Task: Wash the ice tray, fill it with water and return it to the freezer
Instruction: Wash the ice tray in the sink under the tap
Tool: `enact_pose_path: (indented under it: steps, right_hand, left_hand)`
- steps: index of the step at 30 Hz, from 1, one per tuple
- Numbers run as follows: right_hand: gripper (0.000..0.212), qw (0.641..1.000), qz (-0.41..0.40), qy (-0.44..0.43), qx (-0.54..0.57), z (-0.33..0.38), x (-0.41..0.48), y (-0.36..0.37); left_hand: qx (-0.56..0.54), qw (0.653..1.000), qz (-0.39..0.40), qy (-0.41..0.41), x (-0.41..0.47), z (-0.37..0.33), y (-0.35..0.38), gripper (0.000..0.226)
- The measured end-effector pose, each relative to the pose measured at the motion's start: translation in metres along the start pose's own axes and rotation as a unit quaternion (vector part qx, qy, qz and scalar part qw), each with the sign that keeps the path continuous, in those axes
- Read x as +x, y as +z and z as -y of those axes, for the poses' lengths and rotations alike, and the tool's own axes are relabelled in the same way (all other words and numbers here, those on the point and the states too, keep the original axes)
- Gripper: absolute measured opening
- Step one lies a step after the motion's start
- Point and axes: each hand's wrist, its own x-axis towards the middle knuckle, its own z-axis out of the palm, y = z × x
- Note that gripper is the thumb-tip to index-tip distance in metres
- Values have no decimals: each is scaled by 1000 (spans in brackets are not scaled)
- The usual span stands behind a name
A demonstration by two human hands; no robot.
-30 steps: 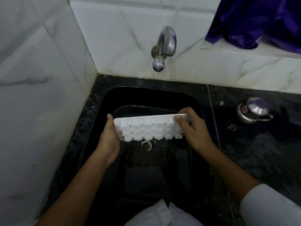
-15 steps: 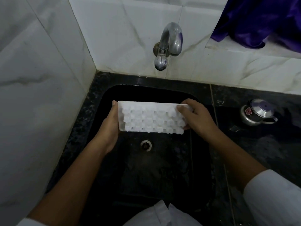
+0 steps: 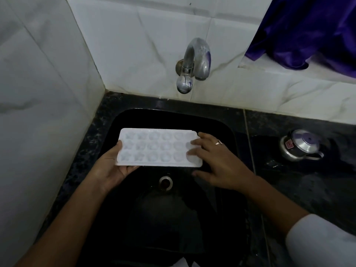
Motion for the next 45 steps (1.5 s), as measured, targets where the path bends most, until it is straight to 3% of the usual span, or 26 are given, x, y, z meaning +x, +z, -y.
enact_pose_path:
  steps: [2,5,7,10,13,15,22,29,32,36,41,43,45]
  right_hand:
    - [65,995,-29,58,73,-5,15,-7]
    - [50,947,-115,197,225,-7,54,-16]
    - [41,872,-146,295,364,-8,87,-26]
    - [43,750,-143,370,529,-15,135,-43]
    - [45,654,-131,375,644,-20,170,-55]
    - [39,624,-145,362,677,-20,180,-60]
    - [17,719,-160,374,564,-15,183,-75]
    - [39,717,-137,403,552,-5,164,-70]
    - [23,742,-102,425,508,8,132,-47]
    - [21,753,-69,419,503,19,84,-3]
    - [18,745,-94,404,523,29,60,12]
    - [19,750,-101,396,520,31,59,12]
    - [14,765,-120,393,495,30,62,12]
  left_hand:
    - [-14,1000,-11,22,2,-3,-3,36]
    - [-35,998,-19,41,4,-5,-7,47]
    - [-43,998,-23,45,5,-5,-8,41]
    - [-45,998,-10,46,7,-4,-7,35]
    - [-43,998,-11,50,10,-1,-6,34]
    - [-46,997,-19,52,13,0,-5,38]
    - [-50,997,-14,52,16,5,-1,51]
    - [-63,997,-11,50,10,4,-9,49]
    - [-69,996,-22,51,7,7,-16,39]
    - [-79,996,-22,43,2,13,-25,33]
    - [-86,996,-11,28,-10,18,-32,32]
    - [-90,996,-1,23,-15,17,-36,40]
    - [-83,996,4,19,-16,14,-40,35]
